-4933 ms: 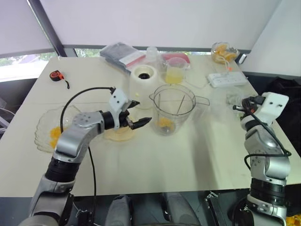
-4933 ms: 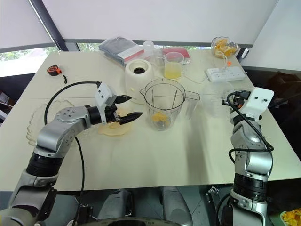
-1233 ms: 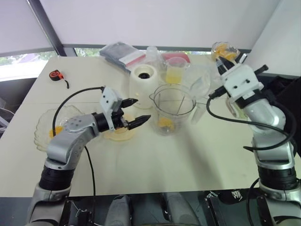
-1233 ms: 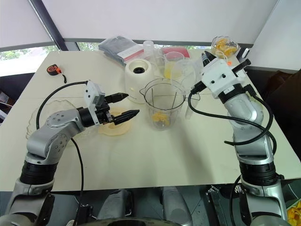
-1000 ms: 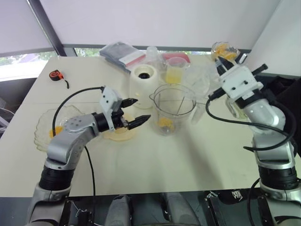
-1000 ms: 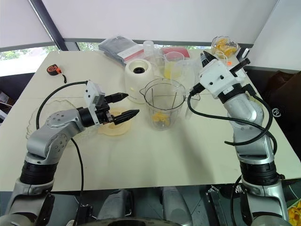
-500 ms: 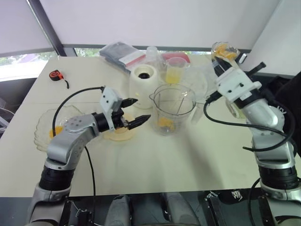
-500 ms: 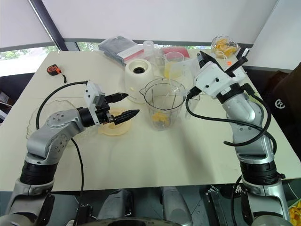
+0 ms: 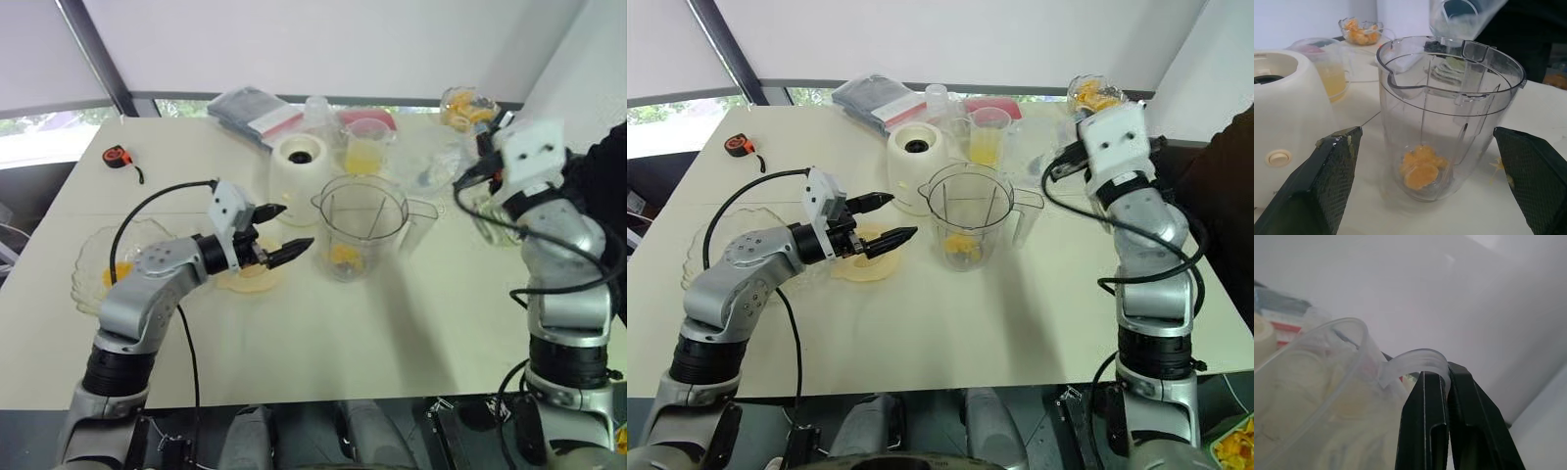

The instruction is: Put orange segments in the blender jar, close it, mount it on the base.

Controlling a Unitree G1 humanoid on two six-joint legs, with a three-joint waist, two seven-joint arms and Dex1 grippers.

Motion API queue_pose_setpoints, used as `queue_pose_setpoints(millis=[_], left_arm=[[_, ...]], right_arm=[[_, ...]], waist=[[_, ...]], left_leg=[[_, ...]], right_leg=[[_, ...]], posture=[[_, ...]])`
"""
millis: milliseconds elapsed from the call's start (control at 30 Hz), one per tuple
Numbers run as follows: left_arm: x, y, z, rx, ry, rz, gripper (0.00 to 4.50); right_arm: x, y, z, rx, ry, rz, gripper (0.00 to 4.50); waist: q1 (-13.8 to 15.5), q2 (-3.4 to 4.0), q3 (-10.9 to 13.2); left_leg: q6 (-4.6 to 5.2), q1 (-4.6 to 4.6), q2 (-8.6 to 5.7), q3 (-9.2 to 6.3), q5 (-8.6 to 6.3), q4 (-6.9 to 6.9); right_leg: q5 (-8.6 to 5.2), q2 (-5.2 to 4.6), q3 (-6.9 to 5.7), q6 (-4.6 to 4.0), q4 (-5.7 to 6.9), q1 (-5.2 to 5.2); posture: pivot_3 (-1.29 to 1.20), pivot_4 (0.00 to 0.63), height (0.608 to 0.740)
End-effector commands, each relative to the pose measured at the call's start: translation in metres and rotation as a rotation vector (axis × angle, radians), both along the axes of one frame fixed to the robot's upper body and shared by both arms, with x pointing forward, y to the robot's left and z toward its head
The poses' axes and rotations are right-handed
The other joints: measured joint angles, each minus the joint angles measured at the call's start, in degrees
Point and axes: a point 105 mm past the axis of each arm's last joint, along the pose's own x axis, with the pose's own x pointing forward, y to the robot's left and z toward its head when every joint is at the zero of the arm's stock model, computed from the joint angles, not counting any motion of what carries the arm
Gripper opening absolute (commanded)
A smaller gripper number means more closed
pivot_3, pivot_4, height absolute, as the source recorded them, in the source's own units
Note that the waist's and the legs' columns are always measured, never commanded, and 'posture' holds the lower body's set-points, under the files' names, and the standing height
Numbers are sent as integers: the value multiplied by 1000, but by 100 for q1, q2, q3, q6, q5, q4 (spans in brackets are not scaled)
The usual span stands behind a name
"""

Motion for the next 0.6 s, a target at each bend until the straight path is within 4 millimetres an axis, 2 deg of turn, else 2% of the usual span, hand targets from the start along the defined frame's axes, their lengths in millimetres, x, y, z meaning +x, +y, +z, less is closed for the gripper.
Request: queue_pose_setpoints(millis=[33,300,400,600], left_arm=[[-2,-3,9,4,-47,-9,4478],[-2,-2,7,10,-44,-8,4478],[-2,0,7,14,-43,-8,4478],[-2,2,6,25,-40,-11,4478]], right_arm=[[-2,-29,5,214,7,-78,36],[-12,-79,-22,577,6,-257,36],[-25,-97,-37,581,-25,-352,36],[-46,-119,-74,683,-78,-454,36]], waist=[[-1,0,0],[-5,2,1],[-7,2,1],[-21,6,3]], left_leg=[[0,0,0,0,0,0],[0,-1,0,0,0,-2],[0,-1,0,0,0,-3],[0,0,0,1,0,-5]], right_leg=[[0,0,0,0,0,0],[0,0,0,1,0,-1],[0,0,0,1,0,-1],[0,0,2,3,-2,-1]], posture=[[0,150,740],[0,150,740],[0,150,740],[0,150,740]])
